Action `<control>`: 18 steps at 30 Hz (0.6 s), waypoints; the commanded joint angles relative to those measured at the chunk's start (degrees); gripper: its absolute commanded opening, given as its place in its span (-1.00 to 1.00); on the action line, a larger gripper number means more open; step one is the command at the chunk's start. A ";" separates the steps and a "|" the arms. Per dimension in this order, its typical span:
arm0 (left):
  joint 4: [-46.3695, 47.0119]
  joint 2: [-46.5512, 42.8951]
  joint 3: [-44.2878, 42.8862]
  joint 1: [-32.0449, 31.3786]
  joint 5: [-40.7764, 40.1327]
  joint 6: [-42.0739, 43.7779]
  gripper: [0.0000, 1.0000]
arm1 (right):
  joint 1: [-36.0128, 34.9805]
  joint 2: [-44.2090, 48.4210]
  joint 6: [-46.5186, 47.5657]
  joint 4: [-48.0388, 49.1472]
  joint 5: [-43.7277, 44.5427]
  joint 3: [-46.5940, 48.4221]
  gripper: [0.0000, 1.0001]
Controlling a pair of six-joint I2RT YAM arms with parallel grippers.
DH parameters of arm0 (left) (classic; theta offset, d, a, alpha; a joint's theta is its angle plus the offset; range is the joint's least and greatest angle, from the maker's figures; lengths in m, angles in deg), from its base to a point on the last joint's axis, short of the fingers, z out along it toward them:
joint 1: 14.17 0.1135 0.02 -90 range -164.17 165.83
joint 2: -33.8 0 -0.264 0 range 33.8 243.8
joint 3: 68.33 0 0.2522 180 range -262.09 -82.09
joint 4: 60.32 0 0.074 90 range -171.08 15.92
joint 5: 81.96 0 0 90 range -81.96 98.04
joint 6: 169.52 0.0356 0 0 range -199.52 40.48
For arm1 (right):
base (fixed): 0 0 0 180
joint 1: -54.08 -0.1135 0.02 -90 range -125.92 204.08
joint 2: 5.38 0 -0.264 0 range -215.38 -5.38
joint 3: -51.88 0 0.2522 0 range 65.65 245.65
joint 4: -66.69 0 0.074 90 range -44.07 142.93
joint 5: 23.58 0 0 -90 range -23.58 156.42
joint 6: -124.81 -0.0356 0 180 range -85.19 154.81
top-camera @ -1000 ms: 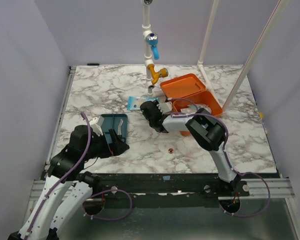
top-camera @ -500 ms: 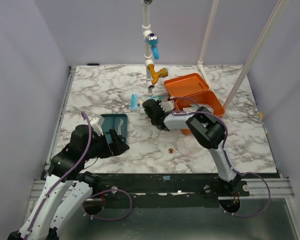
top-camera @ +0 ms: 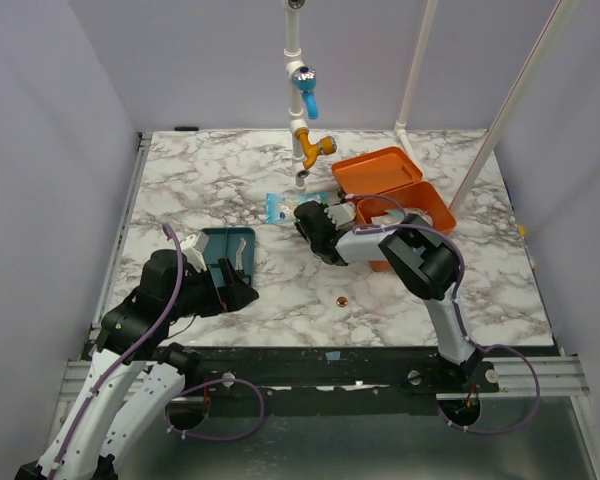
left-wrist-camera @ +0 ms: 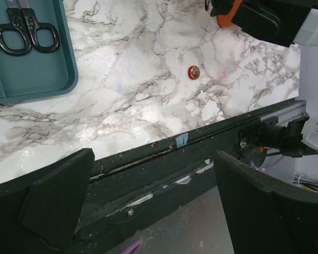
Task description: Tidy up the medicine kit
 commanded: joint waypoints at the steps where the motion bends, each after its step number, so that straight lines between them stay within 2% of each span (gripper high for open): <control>1: 0.61 0.05 -1.05 0.37 -0.63 -0.51 0.97 | 0.59 4.90 3.21 -0.29 -1.02 -5.85 -0.99; 6: 1.35 0.10 -0.98 0.44 -0.50 -0.43 0.97 | -0.09 10.95 6.54 2.05 -3.27 -11.69 -0.99; 9: 1.64 0.23 -1.05 0.50 -0.45 -0.38 0.97 | -0.26 13.35 10.07 4.23 -7.63 -13.84 -0.99; 18: 1.18 -0.07 -2.10 0.46 -1.23 -0.05 0.97 | -0.40 17.30 18.90 2.61 -19.01 -14.40 -0.99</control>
